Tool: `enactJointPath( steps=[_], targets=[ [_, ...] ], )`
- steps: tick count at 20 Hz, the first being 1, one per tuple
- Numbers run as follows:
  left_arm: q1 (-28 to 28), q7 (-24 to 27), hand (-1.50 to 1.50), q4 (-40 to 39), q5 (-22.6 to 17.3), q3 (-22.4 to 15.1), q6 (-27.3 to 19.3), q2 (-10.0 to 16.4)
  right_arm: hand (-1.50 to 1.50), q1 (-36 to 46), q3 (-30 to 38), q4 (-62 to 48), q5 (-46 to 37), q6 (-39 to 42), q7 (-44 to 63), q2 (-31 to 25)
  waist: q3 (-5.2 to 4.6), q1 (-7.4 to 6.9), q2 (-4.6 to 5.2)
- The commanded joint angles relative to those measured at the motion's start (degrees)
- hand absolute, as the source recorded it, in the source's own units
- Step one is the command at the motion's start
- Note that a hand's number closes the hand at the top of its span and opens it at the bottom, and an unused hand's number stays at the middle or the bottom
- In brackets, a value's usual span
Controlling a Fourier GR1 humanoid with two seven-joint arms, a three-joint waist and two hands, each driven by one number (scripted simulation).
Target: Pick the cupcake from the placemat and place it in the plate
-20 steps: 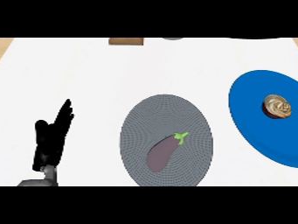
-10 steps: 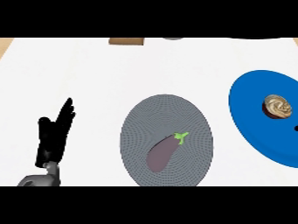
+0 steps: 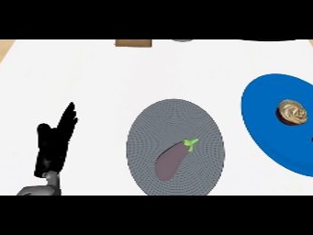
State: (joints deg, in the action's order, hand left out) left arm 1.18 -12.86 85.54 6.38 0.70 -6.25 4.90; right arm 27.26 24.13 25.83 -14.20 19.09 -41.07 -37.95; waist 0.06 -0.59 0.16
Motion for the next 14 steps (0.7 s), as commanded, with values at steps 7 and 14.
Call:
enactJointPath(
  steps=[7,14],
  targets=[
    [-2.1,-0.6,0.0,2.1,-0.1,-0.4,0.2,-0.8,-1.5,1.7,0.6,-12.8,-2.0,-1.1,-7.8,-6.6,0.12,-0.87,0.29],
    [2.5,1.7,0.0,-3.9,-1.3,2.8,2.2,1.7,-1.5,3.0,1.7,-15.2,-1.0,-1.5,-7.1,-9.1,0.12,-0.6,0.39]
  ],
)
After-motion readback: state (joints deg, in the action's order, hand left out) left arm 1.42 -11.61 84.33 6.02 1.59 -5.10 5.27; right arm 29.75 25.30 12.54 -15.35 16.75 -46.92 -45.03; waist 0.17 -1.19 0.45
